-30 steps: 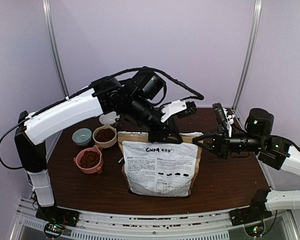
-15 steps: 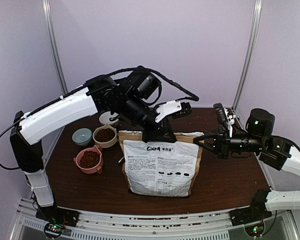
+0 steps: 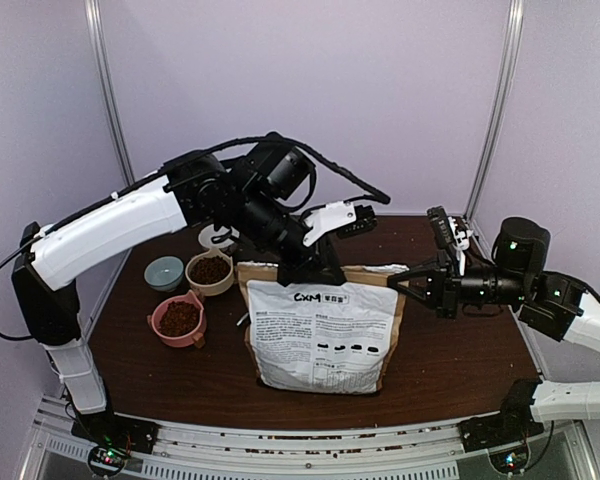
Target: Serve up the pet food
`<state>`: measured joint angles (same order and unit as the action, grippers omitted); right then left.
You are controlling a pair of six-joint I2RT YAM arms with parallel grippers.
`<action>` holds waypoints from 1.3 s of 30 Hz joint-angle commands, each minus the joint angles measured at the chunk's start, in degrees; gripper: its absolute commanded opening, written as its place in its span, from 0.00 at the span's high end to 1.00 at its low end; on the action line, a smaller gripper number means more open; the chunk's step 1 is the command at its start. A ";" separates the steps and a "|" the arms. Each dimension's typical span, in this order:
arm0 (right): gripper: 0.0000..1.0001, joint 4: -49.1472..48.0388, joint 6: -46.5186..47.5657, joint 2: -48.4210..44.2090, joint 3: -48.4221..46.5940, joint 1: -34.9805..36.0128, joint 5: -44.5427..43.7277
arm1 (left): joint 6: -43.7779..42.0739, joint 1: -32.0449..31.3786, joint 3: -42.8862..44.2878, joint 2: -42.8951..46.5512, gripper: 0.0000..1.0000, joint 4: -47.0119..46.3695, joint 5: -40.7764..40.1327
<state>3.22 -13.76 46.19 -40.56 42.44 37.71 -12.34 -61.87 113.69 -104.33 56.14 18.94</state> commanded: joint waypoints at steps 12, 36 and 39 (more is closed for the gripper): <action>1.00 1.50 0.61 -1.57 -0.85 -0.31 -1.68 | -0.76 3.04 -3.24 5.31 0.84 2.31 -7.06; 1.00 2.72 1.18 -2.06 -1.27 -0.34 -2.73 | -1.20 3.94 -6.13 8.15 0.75 2.31 -8.16; 1.00 3.03 1.37 -2.33 -1.35 -0.34 -2.95 | -1.11 4.11 -7.08 8.65 0.92 2.31 -8.17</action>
<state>4.84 -13.28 45.47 -40.56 42.39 36.03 -13.43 -58.70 107.72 -97.82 58.41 12.95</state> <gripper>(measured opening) 0.022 0.178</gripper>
